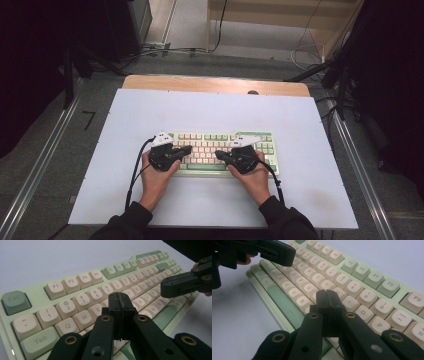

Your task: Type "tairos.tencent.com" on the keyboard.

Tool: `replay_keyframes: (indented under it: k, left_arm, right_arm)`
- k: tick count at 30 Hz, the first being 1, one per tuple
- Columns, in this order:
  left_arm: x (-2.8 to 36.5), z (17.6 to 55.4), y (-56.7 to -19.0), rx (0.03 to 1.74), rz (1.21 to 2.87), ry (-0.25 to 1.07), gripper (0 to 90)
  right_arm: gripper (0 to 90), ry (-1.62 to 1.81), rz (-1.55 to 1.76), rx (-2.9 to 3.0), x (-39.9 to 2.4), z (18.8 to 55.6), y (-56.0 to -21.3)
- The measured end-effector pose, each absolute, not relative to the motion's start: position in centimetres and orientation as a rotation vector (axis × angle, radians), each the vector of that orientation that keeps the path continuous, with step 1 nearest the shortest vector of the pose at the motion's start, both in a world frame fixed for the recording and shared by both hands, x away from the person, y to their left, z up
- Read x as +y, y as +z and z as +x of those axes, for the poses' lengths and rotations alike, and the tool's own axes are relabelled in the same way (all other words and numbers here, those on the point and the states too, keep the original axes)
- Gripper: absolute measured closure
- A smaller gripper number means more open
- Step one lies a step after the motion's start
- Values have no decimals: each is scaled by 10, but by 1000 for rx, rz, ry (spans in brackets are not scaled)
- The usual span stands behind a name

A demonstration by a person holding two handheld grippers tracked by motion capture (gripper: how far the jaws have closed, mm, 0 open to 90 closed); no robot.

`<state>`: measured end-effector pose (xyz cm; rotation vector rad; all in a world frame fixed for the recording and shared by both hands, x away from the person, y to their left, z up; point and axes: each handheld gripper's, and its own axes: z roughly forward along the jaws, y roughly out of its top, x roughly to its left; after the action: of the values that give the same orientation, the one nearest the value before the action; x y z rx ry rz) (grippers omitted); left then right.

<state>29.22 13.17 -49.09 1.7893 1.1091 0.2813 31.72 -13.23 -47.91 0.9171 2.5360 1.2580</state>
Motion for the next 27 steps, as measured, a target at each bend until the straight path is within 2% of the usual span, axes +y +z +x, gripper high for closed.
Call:
replay_keyframes:
  k: [27]
  left_arm:
    - [120,283,-499,1089,1847,254,900]
  right_arm:
    - [882,1255,929,2529,-136,317,-479]
